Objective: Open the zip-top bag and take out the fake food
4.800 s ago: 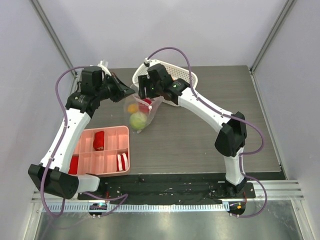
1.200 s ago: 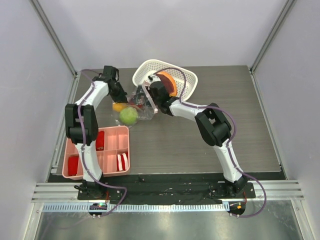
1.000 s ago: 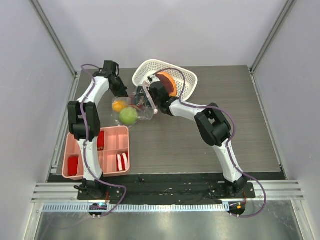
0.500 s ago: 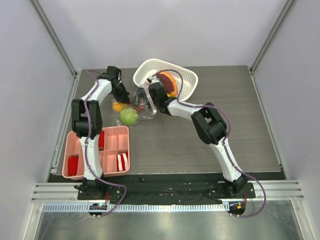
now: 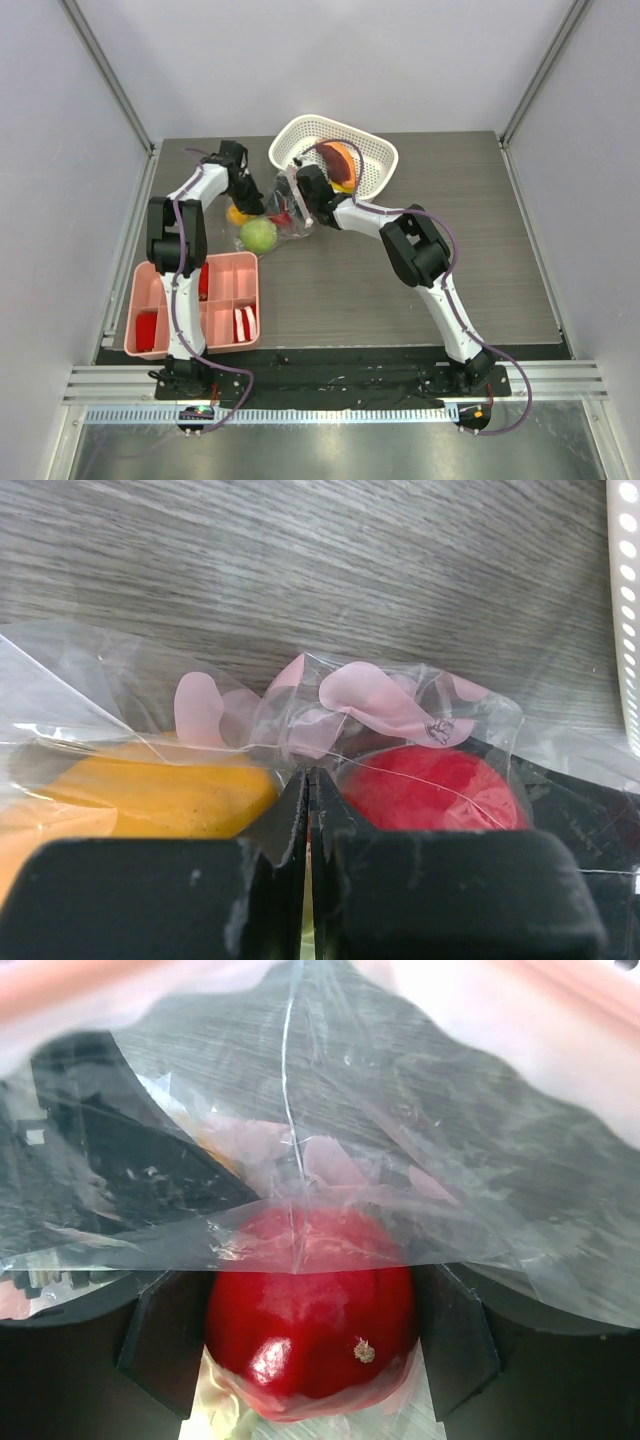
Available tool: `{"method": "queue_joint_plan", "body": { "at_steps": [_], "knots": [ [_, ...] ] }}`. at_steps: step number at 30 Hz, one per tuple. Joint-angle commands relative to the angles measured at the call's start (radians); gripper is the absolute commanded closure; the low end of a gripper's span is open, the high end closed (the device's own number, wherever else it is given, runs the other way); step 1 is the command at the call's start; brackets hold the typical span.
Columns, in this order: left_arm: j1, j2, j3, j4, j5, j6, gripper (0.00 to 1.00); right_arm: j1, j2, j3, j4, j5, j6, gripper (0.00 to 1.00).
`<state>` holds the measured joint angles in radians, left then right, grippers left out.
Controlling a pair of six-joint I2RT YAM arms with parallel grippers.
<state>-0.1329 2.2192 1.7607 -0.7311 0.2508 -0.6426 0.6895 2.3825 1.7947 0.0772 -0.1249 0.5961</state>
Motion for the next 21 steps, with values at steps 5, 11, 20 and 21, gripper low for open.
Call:
{"method": "queue_joint_plan", "body": {
  "at_steps": [5,11,20,21],
  "knots": [
    [-0.01,-0.114,0.095,-0.102,-0.024,0.061,0.95,-0.004,-0.124,-0.009,-0.106,-0.027,-0.015,0.61],
    [-0.011,-0.283,0.083,-0.099,-0.004,0.041,0.65,-0.011,-0.233,-0.006,-0.267,0.011,-0.03,0.9],
    [-0.045,-0.535,-0.065,-0.032,0.171,-0.026,0.54,-0.013,-0.373,-0.012,-0.494,0.077,-0.032,0.98],
    [-0.053,-0.579,-0.102,-0.012,0.186,-0.047,0.53,-0.013,-0.384,-0.008,-0.514,0.097,-0.042,0.99]
  ]
}}
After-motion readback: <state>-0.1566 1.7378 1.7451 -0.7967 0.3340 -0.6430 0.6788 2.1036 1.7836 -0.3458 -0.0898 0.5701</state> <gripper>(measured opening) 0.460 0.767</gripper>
